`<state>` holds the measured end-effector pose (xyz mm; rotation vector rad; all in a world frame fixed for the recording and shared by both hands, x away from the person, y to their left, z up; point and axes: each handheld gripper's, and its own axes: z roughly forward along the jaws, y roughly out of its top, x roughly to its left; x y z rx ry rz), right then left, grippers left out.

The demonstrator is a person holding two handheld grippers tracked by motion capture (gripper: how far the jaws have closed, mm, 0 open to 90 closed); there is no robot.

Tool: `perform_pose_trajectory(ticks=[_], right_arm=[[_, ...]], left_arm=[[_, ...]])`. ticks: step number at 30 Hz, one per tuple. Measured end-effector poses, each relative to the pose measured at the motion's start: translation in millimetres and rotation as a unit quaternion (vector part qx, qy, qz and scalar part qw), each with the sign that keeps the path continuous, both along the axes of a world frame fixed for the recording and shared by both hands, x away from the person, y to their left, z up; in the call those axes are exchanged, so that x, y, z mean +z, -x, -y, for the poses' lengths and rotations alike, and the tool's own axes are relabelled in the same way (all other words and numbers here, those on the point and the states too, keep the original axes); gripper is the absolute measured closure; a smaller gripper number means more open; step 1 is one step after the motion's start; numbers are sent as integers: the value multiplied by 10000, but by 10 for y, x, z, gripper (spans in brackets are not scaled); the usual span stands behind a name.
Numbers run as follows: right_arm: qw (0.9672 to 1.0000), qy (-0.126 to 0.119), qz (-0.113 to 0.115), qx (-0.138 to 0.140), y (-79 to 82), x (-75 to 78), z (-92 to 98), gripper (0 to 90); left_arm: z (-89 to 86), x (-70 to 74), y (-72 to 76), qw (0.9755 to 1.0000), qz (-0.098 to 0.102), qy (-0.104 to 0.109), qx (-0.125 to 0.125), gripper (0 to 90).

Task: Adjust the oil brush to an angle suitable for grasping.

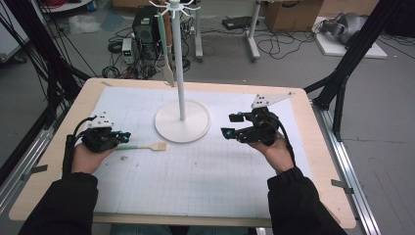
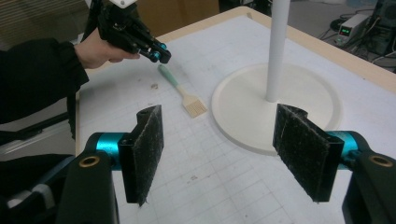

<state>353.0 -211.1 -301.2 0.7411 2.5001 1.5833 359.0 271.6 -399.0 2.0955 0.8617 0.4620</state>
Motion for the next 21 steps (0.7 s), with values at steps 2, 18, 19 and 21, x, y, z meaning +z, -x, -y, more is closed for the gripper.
perform_pose_trajectory(ticks=[2, 18, 19, 21], right_arm=[[10000, -11, -16, -21, 9, -12, 17, 323], [10000, 18, 46, -21, 65, -61, 56, 323], [10000, 13, 36, -18, 66, -67, 52, 324], [10000, 34, 42, -15, 65, -77, 49, 323]], left_arm=[[-21, -21, -23, 10000, -48, -26, 43, 896], [-137, -290, -119, 9985, -459, -96, 290, 897], [-127, -298, -123, 9985, -452, -99, 287, 897], [-115, -309, -132, 9984, -488, -136, 255, 897]])
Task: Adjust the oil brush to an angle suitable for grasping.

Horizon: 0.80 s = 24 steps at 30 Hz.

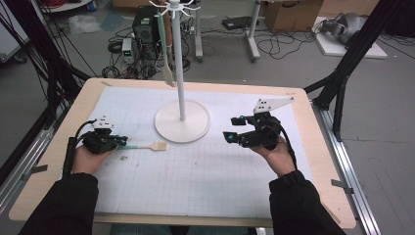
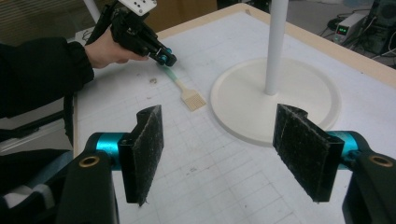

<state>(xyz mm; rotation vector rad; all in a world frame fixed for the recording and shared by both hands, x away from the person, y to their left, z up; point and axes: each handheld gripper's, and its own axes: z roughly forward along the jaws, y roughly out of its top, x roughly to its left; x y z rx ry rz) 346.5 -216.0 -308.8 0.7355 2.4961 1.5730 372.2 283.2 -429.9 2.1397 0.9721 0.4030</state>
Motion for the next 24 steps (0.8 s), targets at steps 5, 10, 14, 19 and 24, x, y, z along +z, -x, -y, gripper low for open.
perform_pose_trajectory(ticks=[5, 10, 14, 19, 24], right_arm=[[10000, 0, -6, -20, 7, -11, 12, 323], [10000, -6, -18, -31, 17, -26, 27, 323], [10000, -3, -8, -33, 17, -45, 38, 323], [10000, 15, -36, -38, 22, -60, 43, 323], [10000, 37, -23, -42, 15, -67, 40, 322]], left_arm=[[23, -38, -26, 10000, -74, -21, -7, 896], [34, -61, -40, 9999, -129, -37, -49, 896], [33, -60, -34, 9999, -135, -6, -55, 897], [34, -53, -26, 9999, -134, -3, -104, 897], [36, -61, -34, 9999, -112, -23, -121, 896]])
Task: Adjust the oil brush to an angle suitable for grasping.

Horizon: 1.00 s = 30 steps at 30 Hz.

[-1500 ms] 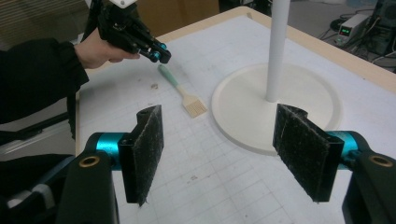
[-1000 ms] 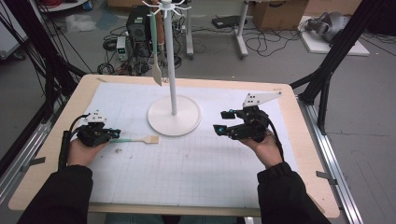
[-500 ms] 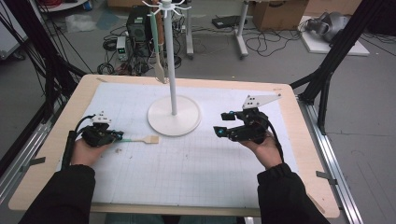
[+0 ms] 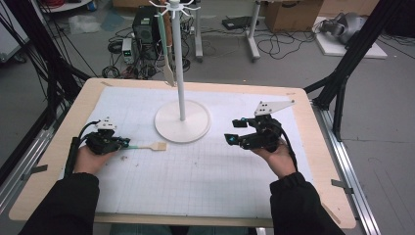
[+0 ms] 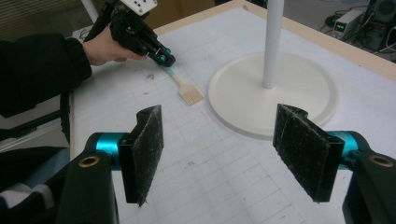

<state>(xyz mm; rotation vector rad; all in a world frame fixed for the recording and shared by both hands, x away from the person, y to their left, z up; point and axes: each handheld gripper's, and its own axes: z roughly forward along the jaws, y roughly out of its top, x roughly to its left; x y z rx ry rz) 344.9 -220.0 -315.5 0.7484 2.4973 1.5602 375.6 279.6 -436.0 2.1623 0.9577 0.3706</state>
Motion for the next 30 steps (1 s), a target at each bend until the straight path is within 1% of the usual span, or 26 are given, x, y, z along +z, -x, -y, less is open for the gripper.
perform_pose_trajectory(ticks=[3, 6, 10, 13, 16, 24, 25, 26, 30], right_arm=[[10000, 19, 10, -6, -2, -3, -5, 322], [10000, 14, 1, 8, -1, -5, -9, 322], [10000, 7, -4, 0, -6, -11, -7, 322], [10000, 11, -4, 6, -3, -15, -4, 321], [10000, 12, -16, 5, 2, -17, -7, 321], [10000, 29, -41, 4, 6, -40, -40, 318], [10000, 47, -13, 16, 0, -45, -41, 318], [10000, 54, -47, 19, 3, -47, -43, 318], [10000, 50, -62, 16, 0, -61, -56, 318]], left_arm=[[3, -16, -15, 10000, 24, -45, 53, 896], [-1, -18, -13, 10000, -28, 6, 56, 896], [-4, -7, 13, 9999, -110, -13, -108, 896], [11, 9, 55, 9995, -117, -130, -251, 896], [20, 19, 106, 9990, -139, -180, -382, 896], [6, 23, 188, 9975, -248, -117, -652, 896], [8, 25, 198, 9972, -262, -129, -687, 896], [9, 27, 207, 9969, -260, -144, -731, 896], [22, 33, 247, 9960, -301, -161, -829, 896]])
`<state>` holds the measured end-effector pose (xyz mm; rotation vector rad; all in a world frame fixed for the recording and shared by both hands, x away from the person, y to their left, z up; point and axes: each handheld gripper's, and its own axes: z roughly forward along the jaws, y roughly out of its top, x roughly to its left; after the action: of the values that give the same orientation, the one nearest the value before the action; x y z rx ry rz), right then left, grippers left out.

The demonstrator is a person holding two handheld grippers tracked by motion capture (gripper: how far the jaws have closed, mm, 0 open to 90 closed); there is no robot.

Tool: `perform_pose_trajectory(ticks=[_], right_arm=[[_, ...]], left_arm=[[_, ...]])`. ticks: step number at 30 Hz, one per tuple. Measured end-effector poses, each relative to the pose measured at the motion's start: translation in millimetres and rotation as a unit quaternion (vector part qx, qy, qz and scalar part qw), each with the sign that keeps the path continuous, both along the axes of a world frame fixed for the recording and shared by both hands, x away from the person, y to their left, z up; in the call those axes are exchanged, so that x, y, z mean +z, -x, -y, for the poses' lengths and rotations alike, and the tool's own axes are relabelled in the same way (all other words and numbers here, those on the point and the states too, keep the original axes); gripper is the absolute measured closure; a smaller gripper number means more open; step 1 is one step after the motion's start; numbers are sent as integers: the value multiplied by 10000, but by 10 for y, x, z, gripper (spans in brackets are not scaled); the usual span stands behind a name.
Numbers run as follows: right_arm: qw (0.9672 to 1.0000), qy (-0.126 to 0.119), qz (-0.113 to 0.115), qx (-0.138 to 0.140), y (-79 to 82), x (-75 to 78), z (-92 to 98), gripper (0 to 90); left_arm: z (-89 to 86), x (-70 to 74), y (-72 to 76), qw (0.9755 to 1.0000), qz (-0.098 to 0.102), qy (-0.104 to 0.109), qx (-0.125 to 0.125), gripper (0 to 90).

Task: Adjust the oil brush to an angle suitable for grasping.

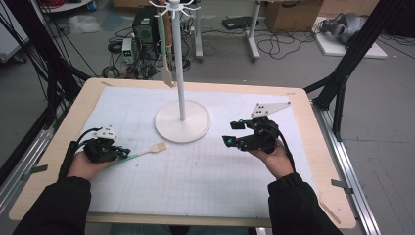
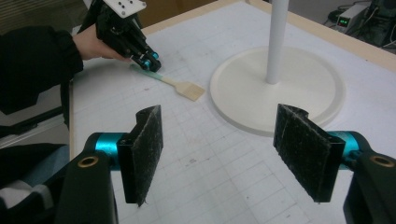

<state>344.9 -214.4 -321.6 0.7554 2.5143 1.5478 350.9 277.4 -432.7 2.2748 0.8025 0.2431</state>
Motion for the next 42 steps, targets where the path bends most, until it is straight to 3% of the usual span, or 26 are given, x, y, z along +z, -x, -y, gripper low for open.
perform_pose_trajectory(ticks=[10, 20, 30, 36, 42], right_arm=[[10000, 21, -31, 9, -11, -40, -33, 317], [10000, 39, -46, -1, -17, -55, -43, 316], [10000, 86, -44, -7, -24, -65, -52, 315], [9999, 132, -21, 11, -21, -71, -65, 306], [9998, 174, -12, 18, -20, -79, -64, 307]], left_arm=[[20, 9, 87, 9999, -26, -7, -170, 896], [27, 50, 114, 9998, -9, 46, -186, 895], [187, 70, 63, 9996, -27, 167, -218, 727], [249, 44, 13, 9998, -56, 133, -160, 686], [312, 0, -12, 9998, -110, 84, -155, 717]])
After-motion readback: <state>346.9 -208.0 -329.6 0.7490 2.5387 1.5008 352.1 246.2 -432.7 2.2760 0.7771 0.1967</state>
